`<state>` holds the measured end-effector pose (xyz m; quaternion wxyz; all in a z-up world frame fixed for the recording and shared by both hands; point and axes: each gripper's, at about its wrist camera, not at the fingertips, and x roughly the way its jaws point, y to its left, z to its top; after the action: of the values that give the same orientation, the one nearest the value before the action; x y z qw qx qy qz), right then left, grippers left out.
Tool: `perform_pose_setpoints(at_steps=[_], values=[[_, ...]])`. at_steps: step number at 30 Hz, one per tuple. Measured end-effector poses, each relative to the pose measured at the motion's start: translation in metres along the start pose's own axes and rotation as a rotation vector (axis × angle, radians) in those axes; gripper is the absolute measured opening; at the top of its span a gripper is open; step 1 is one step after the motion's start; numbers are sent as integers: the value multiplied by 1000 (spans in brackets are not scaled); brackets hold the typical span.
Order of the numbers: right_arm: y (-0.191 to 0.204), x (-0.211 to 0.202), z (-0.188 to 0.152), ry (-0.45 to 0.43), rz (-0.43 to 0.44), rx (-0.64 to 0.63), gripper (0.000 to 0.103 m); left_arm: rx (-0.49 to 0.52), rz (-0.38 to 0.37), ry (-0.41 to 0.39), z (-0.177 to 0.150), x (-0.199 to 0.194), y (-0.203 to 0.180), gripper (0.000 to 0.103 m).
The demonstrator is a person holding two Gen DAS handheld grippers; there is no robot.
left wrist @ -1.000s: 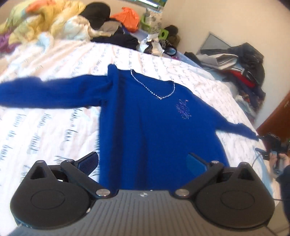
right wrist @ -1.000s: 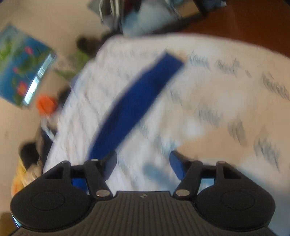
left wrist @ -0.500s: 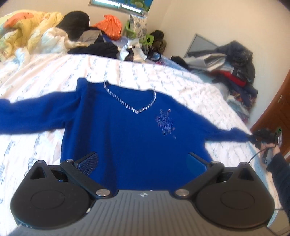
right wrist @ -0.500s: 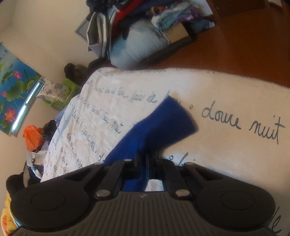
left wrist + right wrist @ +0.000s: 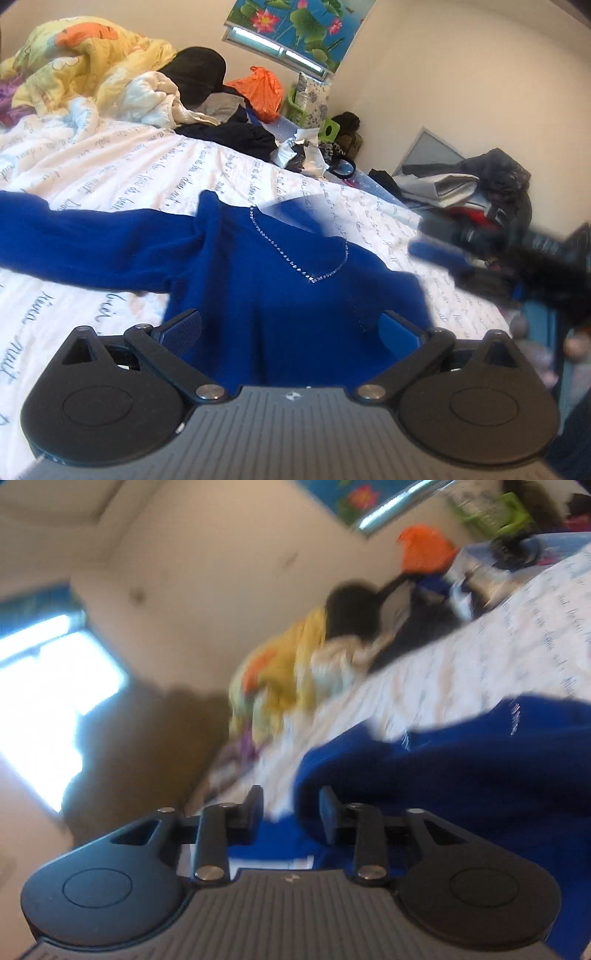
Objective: Fold small clothes
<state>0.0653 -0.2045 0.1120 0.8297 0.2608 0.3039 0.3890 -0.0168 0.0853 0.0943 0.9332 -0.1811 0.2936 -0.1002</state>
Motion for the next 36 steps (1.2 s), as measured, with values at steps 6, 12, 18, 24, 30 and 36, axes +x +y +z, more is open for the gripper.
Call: perform_pose_setpoints(at_steps=[6, 12, 18, 24, 30, 36], values=[[-65, -60, -15, -122, -287, 118, 84, -24, 38, 38, 4, 17, 26, 101], [-156, -65, 12, -93, -501, 212, 84, 75, 193, 60, 18, 68, 31, 96], [-192, 5, 29, 59, -578, 93, 83, 76, 182, 67, 17, 75, 26, 96], [-178, 17, 40, 111, -554, -5, 6, 148, 153, 58, 13, 81, 8, 98], [-228, -39, 52, 26, -575, 172, 4, 160, 118, 84, -2, 90, 0, 100], [-203, -56, 19, 29, -512, 231, 52, 231, 155, 74, -15, 58, 1, 100]])
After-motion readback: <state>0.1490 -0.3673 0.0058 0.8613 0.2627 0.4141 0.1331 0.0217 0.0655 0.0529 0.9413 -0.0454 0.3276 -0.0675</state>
